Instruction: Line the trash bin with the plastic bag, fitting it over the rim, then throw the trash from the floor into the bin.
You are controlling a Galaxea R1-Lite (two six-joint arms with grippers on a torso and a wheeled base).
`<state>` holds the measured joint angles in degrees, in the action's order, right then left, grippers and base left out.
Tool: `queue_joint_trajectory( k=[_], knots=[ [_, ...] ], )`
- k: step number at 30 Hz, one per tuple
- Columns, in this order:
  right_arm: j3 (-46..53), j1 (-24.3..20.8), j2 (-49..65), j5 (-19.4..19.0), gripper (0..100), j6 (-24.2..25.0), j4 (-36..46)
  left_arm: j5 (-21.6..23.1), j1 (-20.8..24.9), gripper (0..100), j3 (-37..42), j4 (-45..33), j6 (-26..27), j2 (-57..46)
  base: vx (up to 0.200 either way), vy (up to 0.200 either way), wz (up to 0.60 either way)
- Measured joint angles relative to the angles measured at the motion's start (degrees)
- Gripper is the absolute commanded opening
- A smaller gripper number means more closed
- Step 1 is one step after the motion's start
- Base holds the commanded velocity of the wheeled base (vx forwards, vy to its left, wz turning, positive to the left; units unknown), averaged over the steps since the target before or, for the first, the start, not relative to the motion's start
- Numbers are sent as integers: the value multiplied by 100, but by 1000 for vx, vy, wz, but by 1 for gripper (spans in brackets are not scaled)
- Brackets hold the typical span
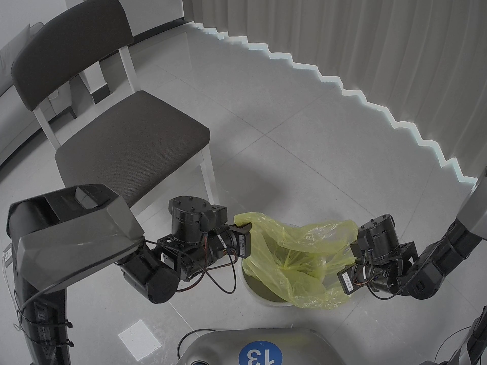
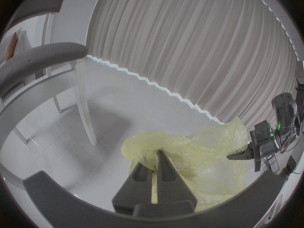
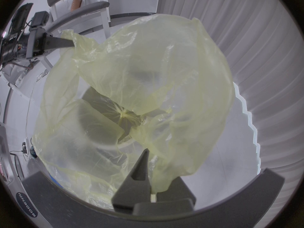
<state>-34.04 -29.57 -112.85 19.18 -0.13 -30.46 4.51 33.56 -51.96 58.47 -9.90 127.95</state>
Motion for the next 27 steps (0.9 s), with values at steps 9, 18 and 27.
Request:
queue_joint_trajectory(
  k=[9,18,27],
  knots=[
    [-68,-276,-418,-139,0,126,-525,44,-115,0,725,853,-80,276,0,0,0],
    [-174,-361,-705,-150,0,98,-501,39,-195,0,1078,895,-90,197,0,0,0],
    [-68,-129,-556,-145,0,73,107,11,11,0,1254,613,-244,-98,0,0,0]
  ],
)
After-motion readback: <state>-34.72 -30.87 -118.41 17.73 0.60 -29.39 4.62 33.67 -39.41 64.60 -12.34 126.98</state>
